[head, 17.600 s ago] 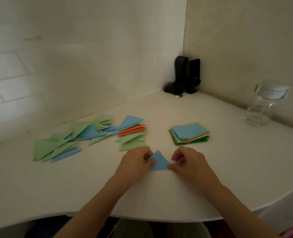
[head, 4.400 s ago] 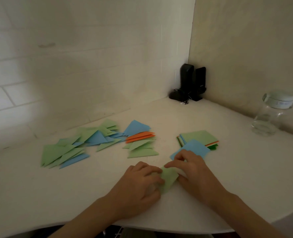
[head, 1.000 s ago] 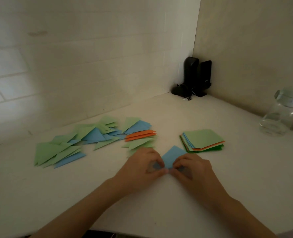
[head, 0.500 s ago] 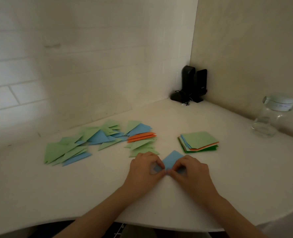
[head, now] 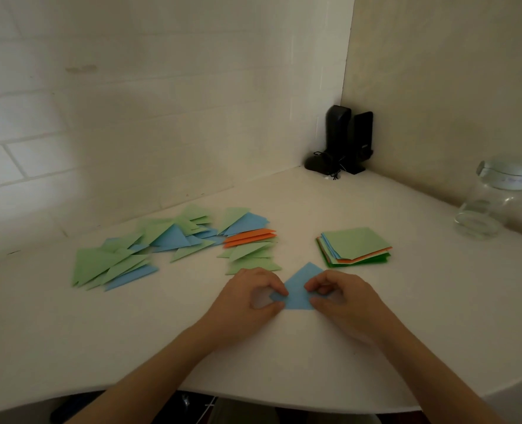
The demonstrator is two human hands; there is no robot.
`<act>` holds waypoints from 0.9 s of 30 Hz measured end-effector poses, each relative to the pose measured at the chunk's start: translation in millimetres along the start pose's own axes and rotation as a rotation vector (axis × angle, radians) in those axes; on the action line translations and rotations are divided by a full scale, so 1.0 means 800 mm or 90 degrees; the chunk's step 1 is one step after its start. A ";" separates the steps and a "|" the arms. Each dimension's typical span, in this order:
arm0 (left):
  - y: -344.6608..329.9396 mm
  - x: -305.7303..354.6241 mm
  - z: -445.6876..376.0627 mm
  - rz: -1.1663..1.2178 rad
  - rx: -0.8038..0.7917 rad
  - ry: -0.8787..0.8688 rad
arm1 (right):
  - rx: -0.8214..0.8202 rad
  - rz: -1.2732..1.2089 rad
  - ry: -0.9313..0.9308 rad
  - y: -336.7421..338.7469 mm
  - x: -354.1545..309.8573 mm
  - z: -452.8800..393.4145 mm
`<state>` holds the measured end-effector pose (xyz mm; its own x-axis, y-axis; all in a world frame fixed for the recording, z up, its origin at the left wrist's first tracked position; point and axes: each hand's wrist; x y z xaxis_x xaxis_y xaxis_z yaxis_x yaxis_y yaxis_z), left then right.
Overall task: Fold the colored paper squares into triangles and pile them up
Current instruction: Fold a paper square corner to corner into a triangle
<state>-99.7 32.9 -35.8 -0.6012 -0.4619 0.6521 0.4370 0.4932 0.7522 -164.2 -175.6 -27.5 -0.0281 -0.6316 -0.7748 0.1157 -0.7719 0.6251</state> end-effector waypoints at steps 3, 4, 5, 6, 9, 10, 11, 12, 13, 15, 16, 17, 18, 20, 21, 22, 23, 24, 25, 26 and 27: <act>0.014 -0.002 0.010 -0.011 -0.075 -0.002 | 0.008 0.049 -0.014 -0.007 -0.008 0.003; 0.018 -0.002 0.011 -0.018 -0.099 0.004 | 0.010 0.076 -0.014 -0.009 -0.011 0.004; 0.020 -0.002 0.012 -0.028 -0.114 0.007 | 0.012 0.108 -0.013 -0.011 -0.014 0.005; 0.020 -0.001 0.012 -0.037 -0.119 0.006 | 0.012 0.139 -0.011 -0.012 -0.016 0.006; 0.013 0.001 0.012 -0.035 -0.086 -0.026 | 0.008 0.173 -0.006 -0.015 -0.014 0.006; 0.010 0.001 0.012 -0.046 -0.063 -0.056 | 0.000 0.171 -0.004 -0.015 -0.012 0.006; 0.008 0.000 0.011 -0.074 -0.041 -0.092 | -0.010 0.164 0.001 -0.014 -0.012 0.006; 0.006 -0.001 0.010 -0.114 -0.025 -0.126 | -0.027 0.151 0.003 -0.012 -0.012 0.005; 0.005 0.000 0.009 -0.162 -0.019 -0.156 | -0.046 0.139 0.008 -0.009 -0.012 0.005; 0.004 -0.002 0.006 -0.260 -0.008 -0.203 | -0.082 0.139 0.030 -0.002 -0.013 0.004; 0.003 -0.002 0.005 -0.303 0.001 -0.221 | -0.094 0.155 0.042 0.000 -0.013 0.005; 0.002 -0.002 0.004 -0.339 0.010 -0.233 | -0.103 0.177 0.050 0.001 -0.014 0.007; 0.000 -0.002 0.004 -0.363 0.018 -0.238 | -0.105 0.190 0.056 0.001 -0.015 0.009; -0.004 -0.002 0.005 -0.382 0.031 -0.238 | -0.090 0.189 0.067 -0.001 -0.013 0.014; -0.005 -0.002 0.005 -0.382 0.036 -0.233 | -0.070 0.181 0.082 -0.002 -0.012 0.016; -0.007 -0.001 0.006 -0.375 0.039 -0.223 | -0.046 0.171 0.102 -0.004 -0.007 0.017; -0.008 0.000 0.006 -0.359 0.040 -0.210 | -0.027 0.171 0.118 -0.005 -0.003 0.019; -0.008 0.001 0.007 -0.335 0.038 -0.192 | -0.021 0.180 0.127 -0.006 0.003 0.020; -0.008 0.002 0.008 -0.310 0.035 -0.174 | -0.024 0.200 0.131 -0.005 0.007 0.023; -0.009 0.003 0.008 -0.289 0.033 -0.158 | -0.033 0.218 0.136 -0.005 0.011 0.025; -0.009 0.004 0.008 -0.266 0.030 -0.145 | -0.040 0.233 0.142 -0.004 0.013 0.028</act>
<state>-109.4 32.8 -39.7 -0.8526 -0.4567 0.2539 0.0991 0.3357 0.9367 -187.3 -181.3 -35.4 0.2402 -0.8266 -0.5089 0.1394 -0.4894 0.8608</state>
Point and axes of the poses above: each hand's wrist, its own z-axis away from the middle knuckle, its own y-axis out of the back of the hand, x = y × z, and after that the axes turned 14 degrees about -x, right-handed
